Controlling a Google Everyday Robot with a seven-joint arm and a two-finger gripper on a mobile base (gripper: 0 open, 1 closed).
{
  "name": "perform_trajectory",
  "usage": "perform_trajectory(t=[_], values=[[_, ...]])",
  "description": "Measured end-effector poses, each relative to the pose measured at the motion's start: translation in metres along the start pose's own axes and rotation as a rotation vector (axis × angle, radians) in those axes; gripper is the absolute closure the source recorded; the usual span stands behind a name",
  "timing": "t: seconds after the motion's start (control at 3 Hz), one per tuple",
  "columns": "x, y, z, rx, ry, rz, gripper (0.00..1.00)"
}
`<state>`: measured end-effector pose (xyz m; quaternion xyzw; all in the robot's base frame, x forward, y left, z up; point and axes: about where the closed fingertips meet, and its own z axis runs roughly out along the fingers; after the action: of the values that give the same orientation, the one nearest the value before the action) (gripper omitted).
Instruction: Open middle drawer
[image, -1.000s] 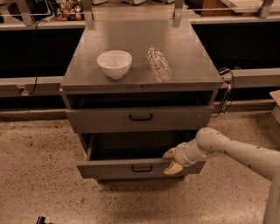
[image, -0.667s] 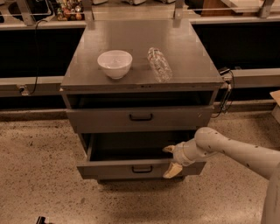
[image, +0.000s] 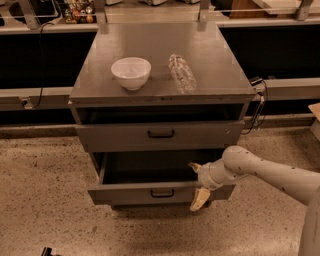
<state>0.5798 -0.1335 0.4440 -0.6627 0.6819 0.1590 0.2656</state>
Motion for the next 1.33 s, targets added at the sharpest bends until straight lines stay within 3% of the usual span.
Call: perform_trajectory(t=[0.33,0.67,1.0,1.33], values=[[0.002,0.004,0.005,-0.019,0.03,0.006,0.0],[0.012,0.022,0.005,-0.049,0.055,0.041,0.08],[0.008,0.04,-0.002,-0.08,0.067,0.049,0.27],[0.003,0.052,-0.007,-0.122,0.076,0.053,0.33]])
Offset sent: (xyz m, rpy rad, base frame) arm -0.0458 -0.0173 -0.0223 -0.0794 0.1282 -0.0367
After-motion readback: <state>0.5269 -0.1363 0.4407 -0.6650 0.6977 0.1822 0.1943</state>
